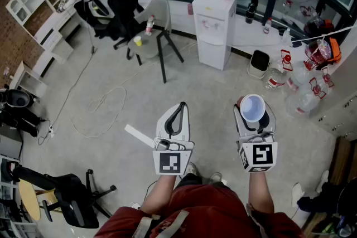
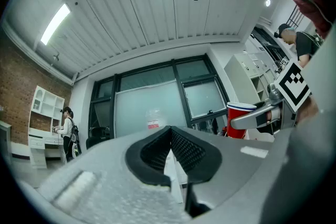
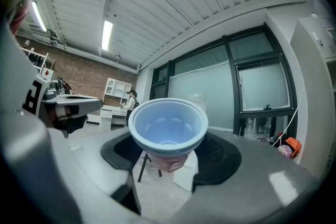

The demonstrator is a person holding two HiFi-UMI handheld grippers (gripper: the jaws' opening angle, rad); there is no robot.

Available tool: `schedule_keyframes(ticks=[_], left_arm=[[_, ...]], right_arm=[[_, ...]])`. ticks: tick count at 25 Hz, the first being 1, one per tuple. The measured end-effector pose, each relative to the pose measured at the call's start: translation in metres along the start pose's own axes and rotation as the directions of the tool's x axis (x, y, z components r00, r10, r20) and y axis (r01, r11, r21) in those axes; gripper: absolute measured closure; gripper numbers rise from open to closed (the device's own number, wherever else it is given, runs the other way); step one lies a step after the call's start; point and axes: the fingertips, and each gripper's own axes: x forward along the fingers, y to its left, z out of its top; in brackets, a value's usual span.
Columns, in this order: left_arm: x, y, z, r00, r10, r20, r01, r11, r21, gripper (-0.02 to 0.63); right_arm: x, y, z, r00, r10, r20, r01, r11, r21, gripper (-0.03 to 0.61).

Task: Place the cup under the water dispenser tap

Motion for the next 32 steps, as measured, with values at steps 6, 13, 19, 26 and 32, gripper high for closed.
schedule_keyframes(ticks=[6,13,19,26,32], left_arm=[[0.0,0.019,-0.006,1.0,0.014,0.0,-0.014,0.999,-0.04,0.615],[-0.002,0.055,-0.014,1.0,0.019,-0.005,-0.019,0.999,-0.041,0.615],[-0.002,0.099,-0.023,1.0,0.028,-0.004,-0.028,0.999,-0.035,0.615],[-0.004,0.146,-0.028,1.0,0.022,0.014,-0.022,0.999,-0.036,0.615],[0.004,0.171,-0.038,0.999,0.041,0.018,-0.04,0.998,-0.046,0.615]], right_arm=[[0.013,0.016,0.002,1.0,0.011,0.0,-0.011,1.0,-0.018,0.293],[0.043,0.043,0.008,1.0,0.02,0.001,-0.02,1.0,-0.015,0.293],[0.077,0.076,0.01,1.0,0.026,0.008,-0.026,1.0,-0.016,0.29],[0.103,0.109,0.01,1.0,0.016,0.008,-0.016,1.0,-0.01,0.29],[0.124,0.115,0.005,1.0,0.014,-0.002,-0.014,1.0,-0.013,0.29]])
